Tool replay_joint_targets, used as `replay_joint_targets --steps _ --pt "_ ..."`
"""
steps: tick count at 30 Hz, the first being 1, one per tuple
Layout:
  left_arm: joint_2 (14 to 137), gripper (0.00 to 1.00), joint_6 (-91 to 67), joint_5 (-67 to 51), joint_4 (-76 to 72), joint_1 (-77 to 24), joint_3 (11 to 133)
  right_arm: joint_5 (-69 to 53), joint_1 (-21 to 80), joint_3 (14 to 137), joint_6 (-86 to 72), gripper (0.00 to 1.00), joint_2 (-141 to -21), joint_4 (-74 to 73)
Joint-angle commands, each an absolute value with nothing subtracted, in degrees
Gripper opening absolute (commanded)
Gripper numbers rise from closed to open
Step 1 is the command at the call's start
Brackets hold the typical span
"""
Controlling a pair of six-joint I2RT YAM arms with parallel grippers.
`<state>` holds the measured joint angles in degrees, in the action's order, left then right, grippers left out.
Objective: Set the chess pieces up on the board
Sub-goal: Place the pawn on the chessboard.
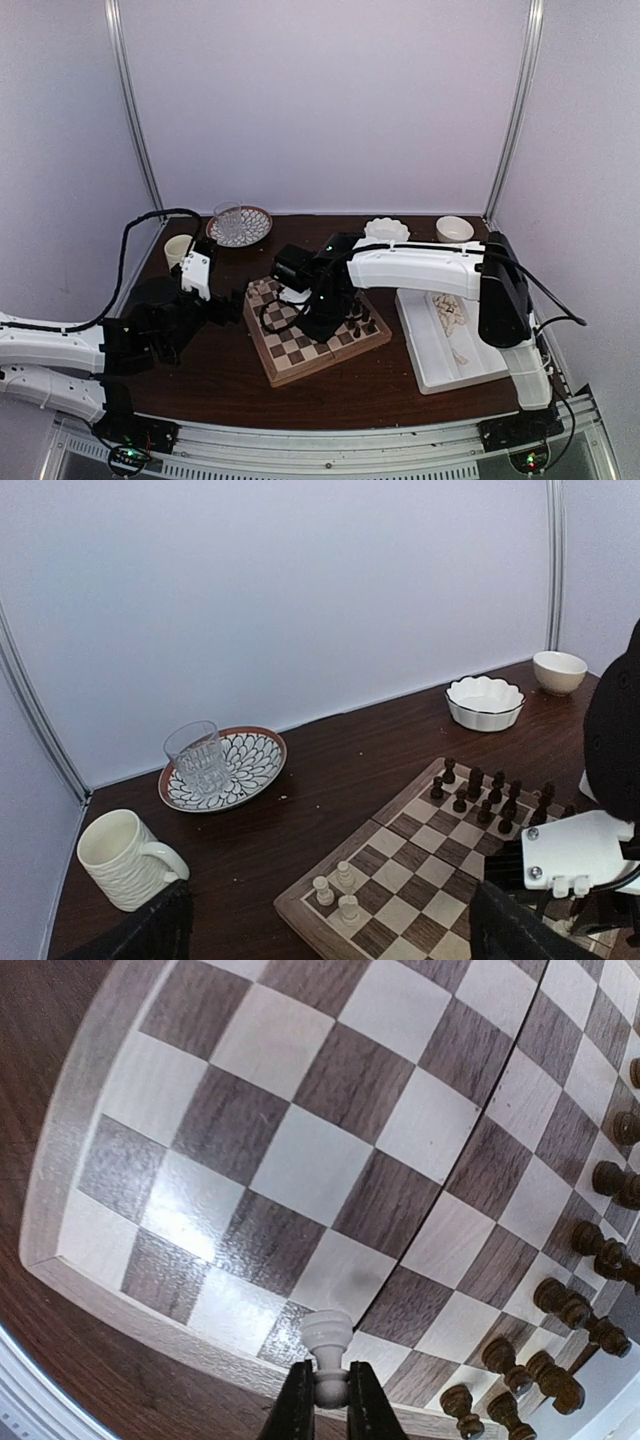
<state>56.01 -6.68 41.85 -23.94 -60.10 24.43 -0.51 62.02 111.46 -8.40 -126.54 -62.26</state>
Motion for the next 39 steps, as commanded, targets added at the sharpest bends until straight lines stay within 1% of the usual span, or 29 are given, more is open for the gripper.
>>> replay_joint_targets --steps 1,6,12,14,15,16,18,21,23,26,27,33,36,39 --pt "57.7 0.96 -7.6 43.3 -21.9 -59.9 27.6 3.6 62.6 115.3 -7.4 0.05 -128.9 -67.4" --pt "58.4 0.96 -7.6 43.2 -21.2 -59.9 28.0 4.3 62.7 116.5 -7.0 0.10 -130.7 -67.6" --pt "58.1 0.96 -7.2 41.6 -20.9 -59.8 28.0 4.7 62.7 117.0 -6.6 0.21 -131.4 -67.0" --pt "58.2 0.96 -7.1 41.3 -20.9 -59.9 28.1 5.0 62.7 117.3 -6.6 0.27 -131.6 -66.9" --pt "58.3 0.96 -7.0 41.2 -20.8 -59.9 28.3 5.0 62.7 117.4 -6.7 0.34 -131.5 -66.7" --pt "58.4 0.96 -7.0 41.1 -20.6 -59.9 28.4 4.9 62.7 117.4 -6.7 0.38 -131.4 -66.5" --pt "58.7 0.96 -7.0 40.8 -20.2 -59.8 28.6 5.0 62.7 117.2 -7.0 0.42 -130.8 -66.1" --pt "58.9 0.97 -7.5 40.3 -19.0 -59.9 29.2 4.5 62.7 115.1 -6.9 0.44 -127.5 -63.2" --pt "59.4 0.98 -7.8 39.5 -18.1 -59.9 29.8 2.5 62.7 111.2 -5.9 0.46 -124.0 -59.6" --pt "60.4 0.98 -9.4 38.6 -14.1 -59.9 32.2 2.1 62.7 104.8 -4.9 0.53 -117.7 -53.7" --pt "60.7 0.98 -9.9 38.5 -12.7 -59.9 33.0 2.4 62.6 102.2 -4.7 0.53 -115.3 -51.5" --pt "65.4 0.98 -13.4 37.0 -6.9 -59.9 37.2 8.3 59.6 87.5 -6.0 0.53 -103.6 -38.7" --pt "69.5 0.97 -12.9 31.7 -4.5 -59.8 40.8 9.8 55.3 76.7 -8.7 0.52 -96.8 -26.9" --pt "74.5 0.97 -14.2 25.4 -1.3 -59.9 44.7 9.7 50.8 66.8 -15.3 0.52 -91.7 -17.7"
